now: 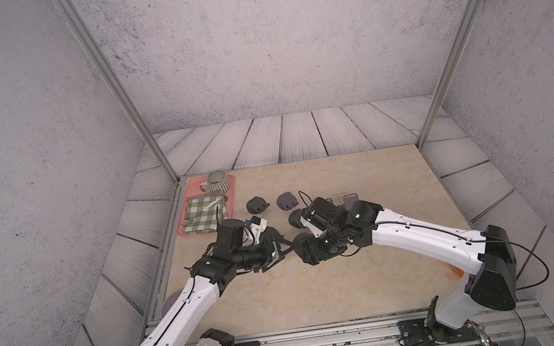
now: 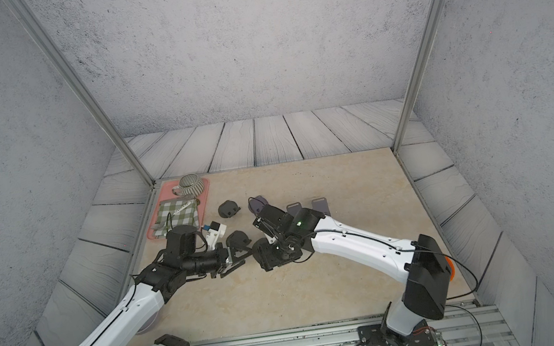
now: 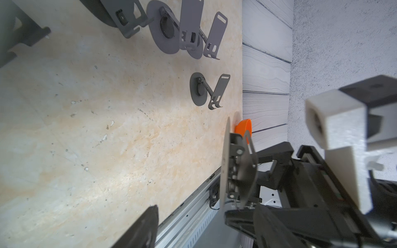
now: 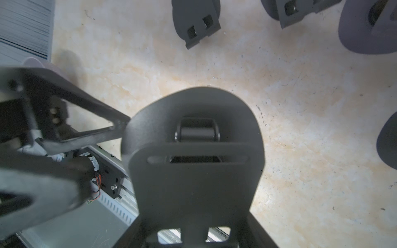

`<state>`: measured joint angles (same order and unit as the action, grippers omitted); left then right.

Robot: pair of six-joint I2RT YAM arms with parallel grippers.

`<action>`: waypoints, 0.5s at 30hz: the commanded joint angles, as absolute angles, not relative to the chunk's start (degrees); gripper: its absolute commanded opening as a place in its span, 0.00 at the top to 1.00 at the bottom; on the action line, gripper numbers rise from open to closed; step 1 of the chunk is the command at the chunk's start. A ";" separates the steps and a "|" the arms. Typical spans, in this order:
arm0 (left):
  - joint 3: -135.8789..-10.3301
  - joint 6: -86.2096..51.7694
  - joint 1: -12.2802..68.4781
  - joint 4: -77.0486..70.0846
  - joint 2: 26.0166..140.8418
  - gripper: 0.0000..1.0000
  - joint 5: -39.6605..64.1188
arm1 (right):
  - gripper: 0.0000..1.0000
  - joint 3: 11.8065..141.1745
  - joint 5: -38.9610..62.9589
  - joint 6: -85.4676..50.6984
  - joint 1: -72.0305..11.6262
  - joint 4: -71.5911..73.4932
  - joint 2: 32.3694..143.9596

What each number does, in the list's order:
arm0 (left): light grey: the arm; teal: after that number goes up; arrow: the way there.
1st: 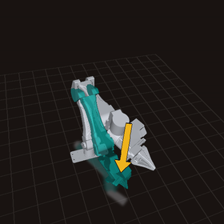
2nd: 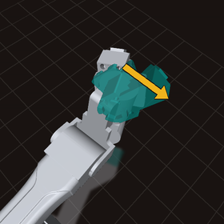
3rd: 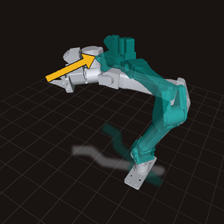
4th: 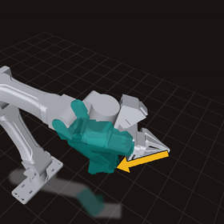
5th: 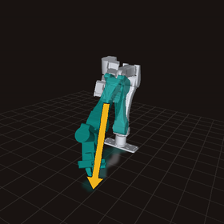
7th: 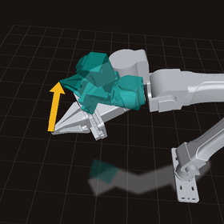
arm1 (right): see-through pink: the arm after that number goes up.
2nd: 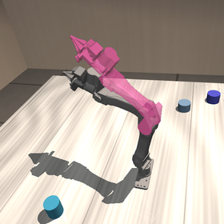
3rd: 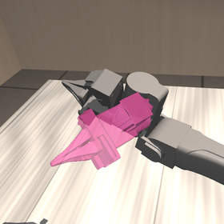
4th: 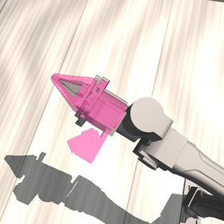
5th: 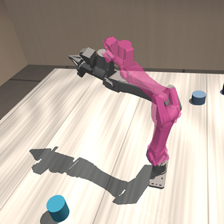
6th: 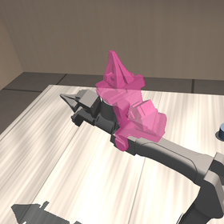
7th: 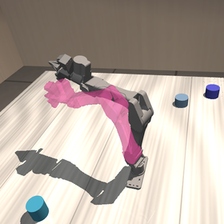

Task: Open the phone stand
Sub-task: Pick up the phone stand at the center of the board.

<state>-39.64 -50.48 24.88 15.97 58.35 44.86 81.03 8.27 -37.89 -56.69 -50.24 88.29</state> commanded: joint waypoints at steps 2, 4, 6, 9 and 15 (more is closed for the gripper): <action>-39.11 -50.74 25.22 13.41 59.12 0.27 45.53 | 0.45 80.19 9.22 -37.00 -57.39 -47.86 84.38; -39.20 -50.79 25.23 12.94 59.74 0.28 45.70 | 0.45 79.82 9.69 -36.83 -57.48 -47.34 83.65; -39.29 -50.97 25.39 12.12 60.49 0.28 46.01 | 0.45 79.72 10.06 -36.59 -57.78 -46.96 83.21; -39.46 -51.47 25.74 10.69 61.55 0.30 46.39 | 0.45 80.02 10.70 -36.28 -58.15 -46.56 83.13; -38.91 -54.26 26.45 5.45 63.45 0.38 48.46 | 0.45 82.32 10.30 -35.88 -58.79 -46.73 84.46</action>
